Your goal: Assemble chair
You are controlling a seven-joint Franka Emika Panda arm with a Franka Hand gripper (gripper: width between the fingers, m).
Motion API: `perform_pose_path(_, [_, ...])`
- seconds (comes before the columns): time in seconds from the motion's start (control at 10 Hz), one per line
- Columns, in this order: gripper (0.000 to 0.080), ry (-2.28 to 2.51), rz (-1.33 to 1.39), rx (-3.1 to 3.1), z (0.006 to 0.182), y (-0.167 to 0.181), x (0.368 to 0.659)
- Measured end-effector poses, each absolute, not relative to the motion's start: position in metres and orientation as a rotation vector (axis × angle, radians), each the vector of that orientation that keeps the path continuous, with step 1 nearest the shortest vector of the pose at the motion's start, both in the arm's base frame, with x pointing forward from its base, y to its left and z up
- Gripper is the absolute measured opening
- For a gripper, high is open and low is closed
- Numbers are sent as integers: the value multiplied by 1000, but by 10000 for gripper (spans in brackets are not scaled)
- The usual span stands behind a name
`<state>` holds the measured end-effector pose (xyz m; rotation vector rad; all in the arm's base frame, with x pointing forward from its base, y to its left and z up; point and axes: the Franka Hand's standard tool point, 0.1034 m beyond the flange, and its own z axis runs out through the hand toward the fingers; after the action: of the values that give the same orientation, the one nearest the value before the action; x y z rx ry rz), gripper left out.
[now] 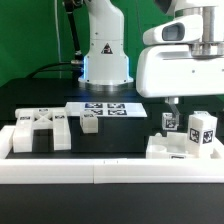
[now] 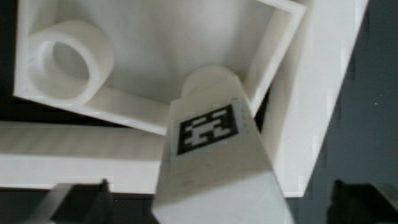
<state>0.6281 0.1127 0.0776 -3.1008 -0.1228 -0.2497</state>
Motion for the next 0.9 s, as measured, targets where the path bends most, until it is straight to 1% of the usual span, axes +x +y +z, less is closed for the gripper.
perform_pose_path(0.2, [284, -96, -249, -3100, 78, 113, 628])
perform_pose_path(0.3, [287, -35, -248, -3099, 77, 113, 628])
perform_pose_path(0.7, [287, 515, -236, -3027, 79, 111, 629])
perform_pose_path(0.9, [289, 803, -236, -2968, 78, 98, 631])
